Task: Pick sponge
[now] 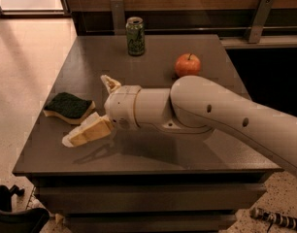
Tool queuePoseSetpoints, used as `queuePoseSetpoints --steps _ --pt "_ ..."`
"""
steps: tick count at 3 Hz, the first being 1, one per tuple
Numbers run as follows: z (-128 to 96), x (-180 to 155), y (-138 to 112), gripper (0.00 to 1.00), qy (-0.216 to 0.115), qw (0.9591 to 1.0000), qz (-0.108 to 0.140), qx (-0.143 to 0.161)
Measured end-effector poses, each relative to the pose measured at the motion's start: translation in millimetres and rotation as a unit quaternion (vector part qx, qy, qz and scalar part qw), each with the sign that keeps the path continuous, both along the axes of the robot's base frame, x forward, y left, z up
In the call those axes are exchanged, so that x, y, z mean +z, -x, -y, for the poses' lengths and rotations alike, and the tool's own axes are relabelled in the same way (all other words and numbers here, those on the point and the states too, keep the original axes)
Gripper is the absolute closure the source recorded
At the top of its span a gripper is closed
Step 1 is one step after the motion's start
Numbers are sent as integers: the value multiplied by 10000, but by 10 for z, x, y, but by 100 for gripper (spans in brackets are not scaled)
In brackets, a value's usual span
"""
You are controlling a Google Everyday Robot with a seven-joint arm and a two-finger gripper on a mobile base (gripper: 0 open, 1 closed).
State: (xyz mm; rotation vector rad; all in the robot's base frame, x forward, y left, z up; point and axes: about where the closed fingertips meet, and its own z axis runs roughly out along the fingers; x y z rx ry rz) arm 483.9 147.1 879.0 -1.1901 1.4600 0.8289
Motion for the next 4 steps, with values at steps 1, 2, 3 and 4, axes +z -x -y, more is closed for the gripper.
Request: queuePoseSetpoints --steps 1,2,3,4 --pt "-155 -212 -134 0 -6 10000 14 84" --pt "-286 -364 -275 0 26 9999 -32 164" --pt "-395 -501 -360 0 77 9996 -131 223" --pt "-456 -645 -385 16 51 9993 -298 227"
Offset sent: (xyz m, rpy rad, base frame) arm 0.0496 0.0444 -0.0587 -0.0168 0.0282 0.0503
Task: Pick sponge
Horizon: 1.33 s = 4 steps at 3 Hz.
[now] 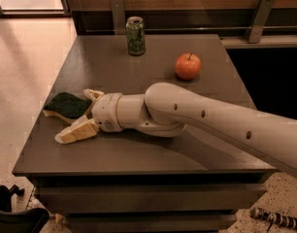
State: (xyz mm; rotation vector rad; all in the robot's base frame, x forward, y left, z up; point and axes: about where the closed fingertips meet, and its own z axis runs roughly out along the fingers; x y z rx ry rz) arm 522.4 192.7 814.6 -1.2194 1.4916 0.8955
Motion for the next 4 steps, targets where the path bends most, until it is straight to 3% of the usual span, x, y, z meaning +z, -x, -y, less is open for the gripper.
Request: queuePoseSetpoints --steps 3,4 --pt "-51 14 32 87 -2 10000 10 52" --pt "-67 17 42 100 -3 10000 13 69"
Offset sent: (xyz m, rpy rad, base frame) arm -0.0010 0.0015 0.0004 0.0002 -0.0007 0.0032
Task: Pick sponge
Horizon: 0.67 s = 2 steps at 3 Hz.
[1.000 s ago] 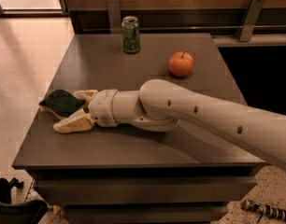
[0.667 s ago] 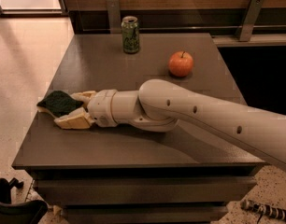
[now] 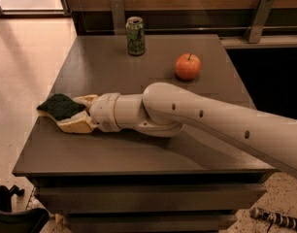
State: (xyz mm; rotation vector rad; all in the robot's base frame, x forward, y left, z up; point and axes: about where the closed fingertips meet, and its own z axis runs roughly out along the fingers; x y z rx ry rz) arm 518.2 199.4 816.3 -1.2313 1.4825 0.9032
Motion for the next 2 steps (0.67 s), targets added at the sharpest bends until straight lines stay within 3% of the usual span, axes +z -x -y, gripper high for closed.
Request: queuePoseSetpoints --steps 2 --pt "-10 91 -27 100 27 9999 -29 155"
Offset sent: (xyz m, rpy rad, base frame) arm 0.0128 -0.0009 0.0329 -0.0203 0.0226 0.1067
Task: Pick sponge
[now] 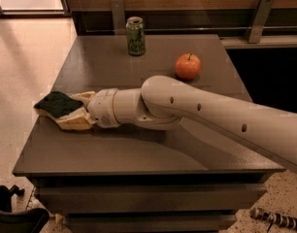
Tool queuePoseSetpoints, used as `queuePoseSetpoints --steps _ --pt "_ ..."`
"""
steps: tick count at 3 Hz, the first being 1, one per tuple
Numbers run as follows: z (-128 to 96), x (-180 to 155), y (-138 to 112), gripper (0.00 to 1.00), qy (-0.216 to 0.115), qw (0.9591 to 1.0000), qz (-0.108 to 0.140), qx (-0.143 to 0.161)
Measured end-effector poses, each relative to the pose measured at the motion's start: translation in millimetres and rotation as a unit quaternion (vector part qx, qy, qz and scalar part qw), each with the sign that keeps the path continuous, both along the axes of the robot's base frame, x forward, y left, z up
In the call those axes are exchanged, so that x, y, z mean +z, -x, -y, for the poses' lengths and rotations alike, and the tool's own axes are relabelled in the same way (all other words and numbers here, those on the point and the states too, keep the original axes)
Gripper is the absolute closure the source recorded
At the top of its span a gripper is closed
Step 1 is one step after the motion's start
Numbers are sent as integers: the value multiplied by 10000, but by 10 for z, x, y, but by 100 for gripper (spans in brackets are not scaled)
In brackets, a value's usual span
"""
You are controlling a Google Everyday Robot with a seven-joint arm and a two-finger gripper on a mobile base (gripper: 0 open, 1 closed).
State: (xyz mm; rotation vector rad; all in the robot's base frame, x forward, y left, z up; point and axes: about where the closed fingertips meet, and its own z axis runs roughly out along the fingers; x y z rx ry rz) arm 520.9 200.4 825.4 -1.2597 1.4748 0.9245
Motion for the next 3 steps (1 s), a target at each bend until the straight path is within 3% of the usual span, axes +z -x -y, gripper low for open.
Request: queuePoseSetpoints --steps 2,3 --pt "129 603 -44 100 442 9986 74 295" --pt "306 1026 -3 100 712 9967 288 262"
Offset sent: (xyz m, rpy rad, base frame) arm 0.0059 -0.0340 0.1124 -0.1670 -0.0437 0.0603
